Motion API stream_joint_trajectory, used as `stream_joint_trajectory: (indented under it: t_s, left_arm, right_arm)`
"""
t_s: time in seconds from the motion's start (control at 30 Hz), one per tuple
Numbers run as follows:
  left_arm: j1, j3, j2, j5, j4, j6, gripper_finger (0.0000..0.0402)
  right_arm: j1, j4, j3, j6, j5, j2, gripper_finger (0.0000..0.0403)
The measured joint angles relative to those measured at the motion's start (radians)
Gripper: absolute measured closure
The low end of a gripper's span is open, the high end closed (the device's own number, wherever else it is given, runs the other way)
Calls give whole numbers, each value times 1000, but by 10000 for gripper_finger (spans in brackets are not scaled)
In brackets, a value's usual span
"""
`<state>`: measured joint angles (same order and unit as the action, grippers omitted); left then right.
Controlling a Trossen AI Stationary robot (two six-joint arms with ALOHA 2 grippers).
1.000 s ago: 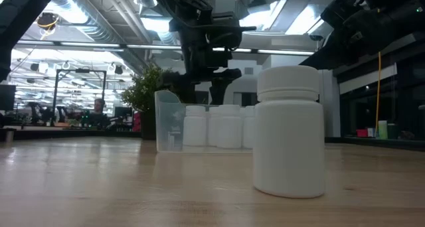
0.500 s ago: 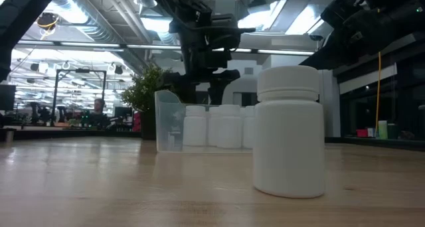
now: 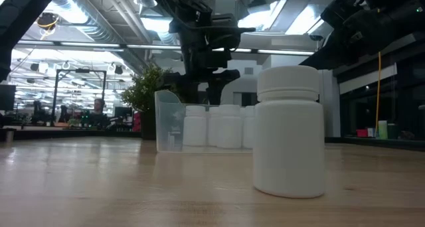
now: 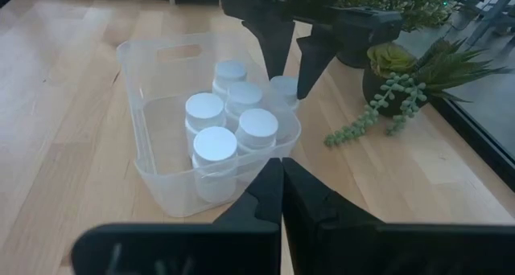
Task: Pick and place pill bottles into a basket
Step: Put the white pill bottle into the transparent bin
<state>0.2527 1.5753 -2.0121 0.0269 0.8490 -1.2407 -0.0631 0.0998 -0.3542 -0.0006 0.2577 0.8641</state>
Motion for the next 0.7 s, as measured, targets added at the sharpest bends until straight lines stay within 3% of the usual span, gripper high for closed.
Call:
stream_joint_trajectory:
  t_s: [0.27, 0.7]
  left_arm:
    - [0, 0, 0, 0, 0, 30, 256]
    - [0, 0, 5, -8, 25, 76, 256]
  right_arm:
    - [0, 0, 0, 0, 0, 0, 398]
    - [0, 0, 0, 0, 0, 0, 398]
